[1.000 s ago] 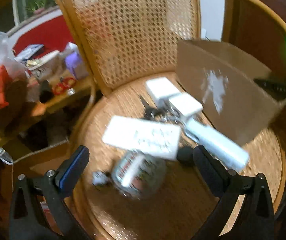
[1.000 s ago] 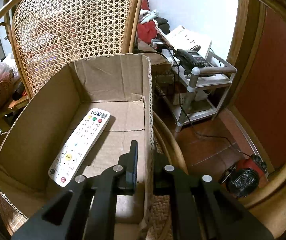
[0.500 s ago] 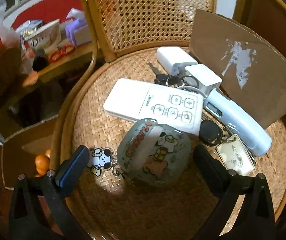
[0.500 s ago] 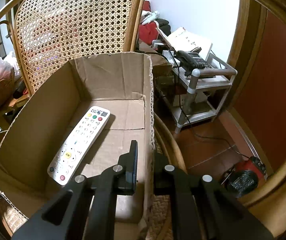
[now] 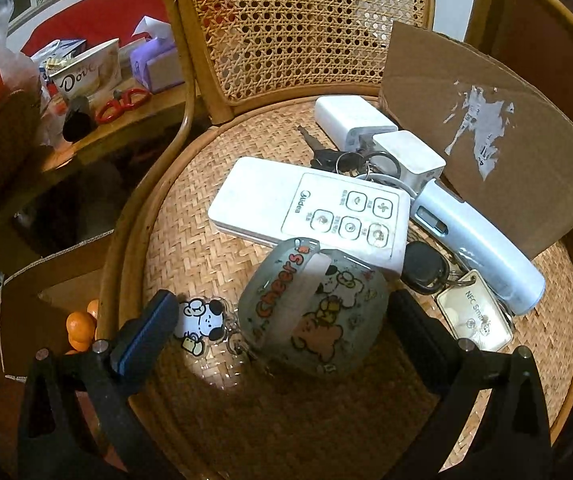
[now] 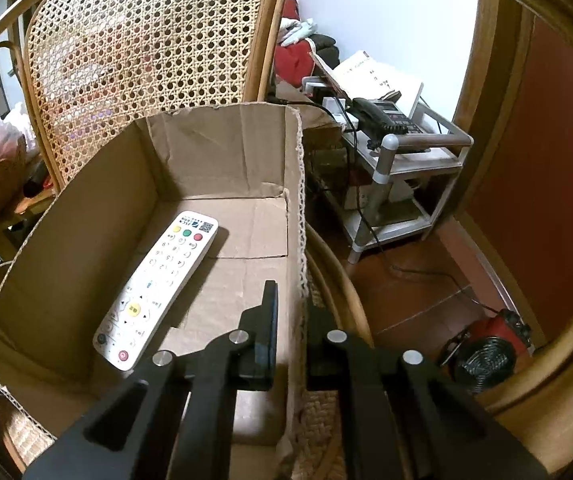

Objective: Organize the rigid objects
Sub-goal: 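Return the left gripper to the seat and grasp the round Cheers tin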

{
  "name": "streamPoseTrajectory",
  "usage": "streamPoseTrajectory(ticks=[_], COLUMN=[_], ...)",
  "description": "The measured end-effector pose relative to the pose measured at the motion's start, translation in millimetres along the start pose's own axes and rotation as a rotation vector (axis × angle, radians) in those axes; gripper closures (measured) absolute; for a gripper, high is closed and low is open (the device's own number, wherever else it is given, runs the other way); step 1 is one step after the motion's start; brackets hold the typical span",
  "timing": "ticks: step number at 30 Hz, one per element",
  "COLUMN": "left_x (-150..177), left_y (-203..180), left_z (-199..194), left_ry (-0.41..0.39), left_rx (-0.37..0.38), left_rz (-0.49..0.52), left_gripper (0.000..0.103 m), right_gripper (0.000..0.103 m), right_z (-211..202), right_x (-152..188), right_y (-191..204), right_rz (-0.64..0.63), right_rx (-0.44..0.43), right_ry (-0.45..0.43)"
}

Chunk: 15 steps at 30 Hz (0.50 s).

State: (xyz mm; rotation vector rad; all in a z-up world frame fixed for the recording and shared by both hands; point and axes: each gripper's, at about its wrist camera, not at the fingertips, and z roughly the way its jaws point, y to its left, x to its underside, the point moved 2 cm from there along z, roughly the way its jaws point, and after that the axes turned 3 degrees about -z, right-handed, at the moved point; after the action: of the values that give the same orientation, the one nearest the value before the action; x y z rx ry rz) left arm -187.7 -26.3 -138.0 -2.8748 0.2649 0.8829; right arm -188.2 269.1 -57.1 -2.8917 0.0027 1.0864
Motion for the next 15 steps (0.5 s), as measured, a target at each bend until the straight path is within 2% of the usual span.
streamPoseTrajectory(ticks=[15], left_x=[1.1], left_y=[1.8], left_z=[-1.7], left_ry=[0.005], left_rx=[-0.01], left_rz=[-0.019], left_gripper=[0.0], right_gripper=[0.093], right_z=[0.0], right_x=[1.1], right_y=[2.3], right_rz=[-0.001], right_rx=[-0.002], right_ry=[-0.003])
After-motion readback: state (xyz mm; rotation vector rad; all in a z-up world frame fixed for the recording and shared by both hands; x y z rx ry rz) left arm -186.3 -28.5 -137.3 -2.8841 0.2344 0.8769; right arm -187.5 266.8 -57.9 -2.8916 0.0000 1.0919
